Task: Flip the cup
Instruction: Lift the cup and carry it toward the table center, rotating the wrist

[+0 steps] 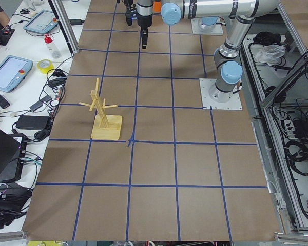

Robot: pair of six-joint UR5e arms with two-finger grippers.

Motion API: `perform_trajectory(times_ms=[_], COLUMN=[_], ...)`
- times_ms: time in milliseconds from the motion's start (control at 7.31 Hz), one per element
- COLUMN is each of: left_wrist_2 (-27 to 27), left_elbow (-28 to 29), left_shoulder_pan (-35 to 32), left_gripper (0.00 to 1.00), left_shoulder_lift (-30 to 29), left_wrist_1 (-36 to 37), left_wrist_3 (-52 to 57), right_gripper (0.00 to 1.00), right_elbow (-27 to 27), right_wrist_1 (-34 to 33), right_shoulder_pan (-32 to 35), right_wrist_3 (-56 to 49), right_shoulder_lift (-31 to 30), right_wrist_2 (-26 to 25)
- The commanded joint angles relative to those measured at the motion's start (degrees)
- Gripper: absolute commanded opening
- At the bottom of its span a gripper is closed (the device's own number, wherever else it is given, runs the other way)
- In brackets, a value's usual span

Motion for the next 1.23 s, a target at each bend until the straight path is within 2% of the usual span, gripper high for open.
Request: perform_trajectory(times_ms=[0,137,274,547,684,1094], left_wrist_2=[-0.4,-0.2,-0.9,-1.3,-3.4,-3.1], left_elbow=[0.7,0.7,0.6,0.7,0.7,0.7], left_shoulder_pan=[0.2,0.3,0.7,3.2,4.9,8.2], left_gripper=[1.0,1.0,1.0,1.0,1.0,1.0], left_shoulder_lift=[0.1,0.1,-0.1,-0.1,-0.1,-0.1], left_wrist_1=[0.3,0.3,0.2,-0.2,-0.2,-0.2], left_wrist_3=[0.0,0.3,3.7,4.4,4.5,4.8], right_gripper=[0.0,0.0,0.0,0.0,0.0,0.0], right_elbow=[-0.6,-0.8,-0.3,-0.7,-0.1,0.8], right_wrist_1=[-0.1,0.1,-0.2,-0.9,-2.0,-2.3], right_shoulder_pan=[6.0,8.1,13.7,26.7,27.9,28.6], right_wrist_3=[-2.5,-2.9,-3.2,-4.6,-10.1,-29.0], right_shoulder_lift=[-6.1,-7.9,-8.2,-6.5,-6.6,-4.8], right_wrist_2=[8.0,8.1,6.6,-3.5,-3.3,4.4])
